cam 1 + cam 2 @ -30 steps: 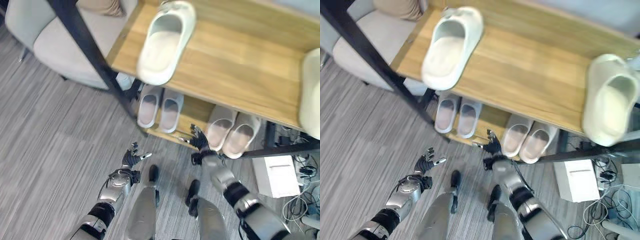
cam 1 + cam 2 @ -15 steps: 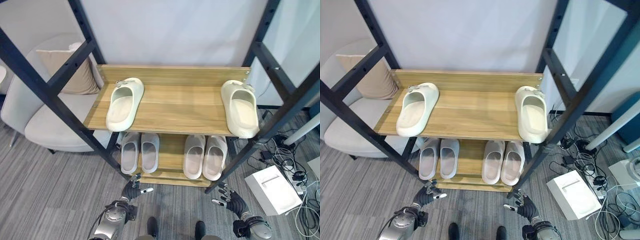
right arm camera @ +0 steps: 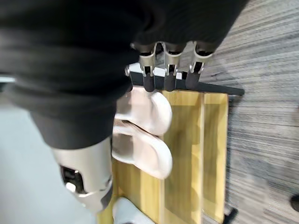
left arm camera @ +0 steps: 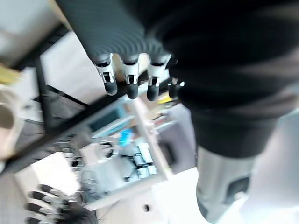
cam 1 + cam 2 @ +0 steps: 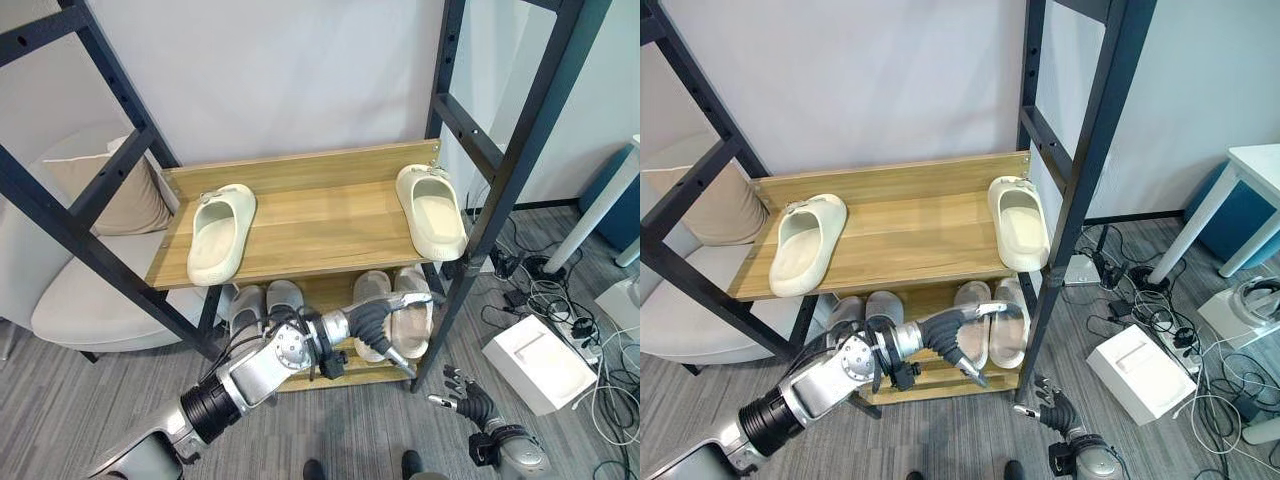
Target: Arrange the slippers neatly on the shoe rack.
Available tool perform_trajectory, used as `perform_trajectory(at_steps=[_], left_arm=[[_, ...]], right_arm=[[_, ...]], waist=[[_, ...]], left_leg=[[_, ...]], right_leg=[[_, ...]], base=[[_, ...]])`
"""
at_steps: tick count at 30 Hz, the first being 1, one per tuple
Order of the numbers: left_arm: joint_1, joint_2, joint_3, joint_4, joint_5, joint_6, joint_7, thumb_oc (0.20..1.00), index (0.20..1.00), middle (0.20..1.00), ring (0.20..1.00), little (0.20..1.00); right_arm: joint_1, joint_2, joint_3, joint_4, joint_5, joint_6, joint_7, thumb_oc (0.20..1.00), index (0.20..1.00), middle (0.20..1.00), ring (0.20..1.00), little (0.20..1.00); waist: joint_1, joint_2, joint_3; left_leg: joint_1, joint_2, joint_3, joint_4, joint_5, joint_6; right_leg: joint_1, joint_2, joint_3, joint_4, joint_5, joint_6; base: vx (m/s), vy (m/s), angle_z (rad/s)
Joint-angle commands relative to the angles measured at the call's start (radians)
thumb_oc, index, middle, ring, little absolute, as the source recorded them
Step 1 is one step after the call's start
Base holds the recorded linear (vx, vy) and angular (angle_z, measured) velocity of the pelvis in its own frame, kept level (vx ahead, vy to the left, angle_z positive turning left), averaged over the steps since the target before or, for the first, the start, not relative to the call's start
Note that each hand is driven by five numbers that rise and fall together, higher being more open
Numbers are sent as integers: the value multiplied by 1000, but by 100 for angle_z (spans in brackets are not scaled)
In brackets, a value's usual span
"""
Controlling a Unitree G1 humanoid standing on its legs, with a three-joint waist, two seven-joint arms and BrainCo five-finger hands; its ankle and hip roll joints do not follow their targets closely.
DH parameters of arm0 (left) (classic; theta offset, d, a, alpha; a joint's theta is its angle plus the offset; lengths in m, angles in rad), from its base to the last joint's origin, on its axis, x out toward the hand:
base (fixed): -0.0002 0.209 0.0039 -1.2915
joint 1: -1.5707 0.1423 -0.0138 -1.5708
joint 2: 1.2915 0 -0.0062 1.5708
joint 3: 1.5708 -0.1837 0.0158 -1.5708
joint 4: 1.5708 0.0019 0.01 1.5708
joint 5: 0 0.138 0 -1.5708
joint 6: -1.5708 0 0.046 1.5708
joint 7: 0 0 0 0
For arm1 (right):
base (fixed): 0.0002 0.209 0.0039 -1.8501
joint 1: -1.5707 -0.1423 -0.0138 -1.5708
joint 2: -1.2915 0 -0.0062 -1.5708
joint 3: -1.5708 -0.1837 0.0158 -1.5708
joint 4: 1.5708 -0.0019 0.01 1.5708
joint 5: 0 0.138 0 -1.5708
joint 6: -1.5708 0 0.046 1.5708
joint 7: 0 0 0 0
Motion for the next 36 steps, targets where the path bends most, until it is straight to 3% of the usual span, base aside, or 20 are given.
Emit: perform_trajectory(at_steps=[1, 3, 4, 6, 7, 8, 9, 10, 11, 12, 14, 20, 27, 31, 36], left_arm=[[-78, 16, 61, -51, -215, -44, -4, 1000, 1000, 1000, 1000, 1000], [-76, -17, 165, -132, -349, -65, 62, 1000, 1000, 1000, 1000, 1000], [-74, -16, 166, -134, -349, -64, 62, 1000, 1000, 1000, 1000, 1000], [-56, -49, 285, -166, -337, -99, 160, 1000, 1000, 1000, 1000, 1000], [-41, -80, 389, -163, -212, -144, 276, 1000, 1000, 1000, 1000, 1000], [-40, -80, 390, -165, -211, -143, 277, 1000, 1000, 1000, 1000, 1000], [-43, -99, 458, -130, -42, -172, 397, 1000, 1000, 1000, 1000, 1000], [-62, -84, 504, -102, 118, -173, 503, 1000, 1000, 1000, 1000, 1000], [-68, -79, 503, -90, 157, -174, 519, 1000, 1000, 1000, 1000, 1000], [-100, -36, 532, -45, 334, -152, 605, 1000, 1000, 1000, 1000, 1000], [-137, 20, 545, 26, 489, -125, 686, 1000, 1000, 1000, 1000, 1000], [-215, 131, 502, 265, 686, -37, 770, 1000, 1000, 1000, 1000, 1000], [-313, 218, 452, 575, 703, 53, 787, 1000, 1000, 1000, 1000, 1000], [-338, 268, 455, 637, 684, 62, 803, 1000, 1000, 1000, 1000, 1000], [-274, 279, 550, 551, 631, 40, 823, 1000, 1000, 1000, 1000, 1000]], right_arm=[[-54, 6, -20, -40, 18, -40, -1, 1000, 1000, 1000, 1000, 1000], [-35, 24, -11, -58, 27, -38, 7, 1000, 1000, 1000, 1000, 1000], [-35, 24, -10, -58, 27, -38, 7, 1000, 1000, 1000, 1000, 1000], [-15, 42, 1, -86, 38, -35, 12, 1000, 1000, 1000, 1000, 1000], [-4, 56, 12, -95, 47, -35, 13, 1000, 1000, 1000, 1000, 1000], [-4, 56, 13, -95, 47, -35, 13, 1000, 1000, 1000, 1000, 1000], [-4, 65, 34, -87, 61, -41, 22, 1000, 1000, 1000, 1000, 1000], [-8, 68, 51, -80, 70, -48, 26, 1000, 1000, 1000, 1000, 1000], [-6, 68, 54, -75, 76, -49, 26, 1000, 1000, 1000, 1000, 1000], [-8, 66, 69, -63, 86, -53, 33, 1000, 1000, 1000, 1000, 1000], [-9, 61, 87, -57, 89, -60, 42, 1000, 1000, 1000, 1000, 1000], [-12, 45, 102, -46, 110, -71, 51, 1000, 1000, 1000, 1000, 1000], [-7, 29, 112, -39, 103, -82, 60, 1000, 1000, 1000, 1000, 1000], [-2, 31, 114, -20, 106, -85, 62, 1000, 1000, 1000, 1000, 1000], [-4, 39, 122, -2, 91, -75, 67, 1000, 1000, 1000, 1000, 1000]], waist=[[8, -38, 28], [21, -43, 22], [19, -43, 22], [28, -49, 18], [37, -57, 19], [35, -56, 17], [39, -64, 16], [40, -68, 15], [39, -69, 13], [38, -71, 9], [35, -71, 3], [24, -69, -2], [7, -64, 1], [4, -61, 5], [15, -57, 4]], left_leg=[[40, 41, -41, 2, -27, -65], [44, 39, -48, 2, -28, -64], [44, 39, -49, 2, -28, -64], [45, 38, -55, 2, -28, -65], [52, 38, -57, 2, -32, -67], [47, 38, -58, 2, -29, -67], [48, 37, -59, 2, -31, -69], [51, 37, -59, 2, -34, -71], [50, 37, -58, 2, -34, -71], [50, 38, -55, 2, -36, -73], [53, 38, -50, 2, -40, -74], [56, 39, -41, 2, -43, -74], [51, 41, -30, 2, -38, -73], [45, 42, -28, 2, -36, -73], [42, 41, -31, 2, -36, -76]], right_leg=[[31, -79, -35, 22, -16, 98], [44, -78, -44, 20, -20, 95], [45, -78, -45, 20, -20, 95], [53, -79, -53, 17, -24, 92], [65, -79, -57, 15, -30, 90], [62, -78, -58, 15, -27, 89], [65, -78, -58, 13, -29, 88], [70, -78, -60, 11, -31, 88], [70, -77, -61, 10, -31, 88], [72, -78, -62, 9, -32, 89], [72, -79, -61, 8, -33, 91], [66, -77, -51, 9, -33, 95], [49, -74, -40, 12, -30, 98], [37, -74, -35, 11, -26, 98], [43, -73, -41, 9, -29, 96]], base=[[21, -19, 17], [23, -27, 14], [18, -21, 6], [33, -24, 6], [0, 0, 0], [28, -29, 16], [20, -21, 20], [35, -23, 21], [45, -11, 9], [44, -3, 2], [48, 4, 0], [33, 5, -5], [2, -2, -4], [1, -6, -9], [0, 0, 0]])
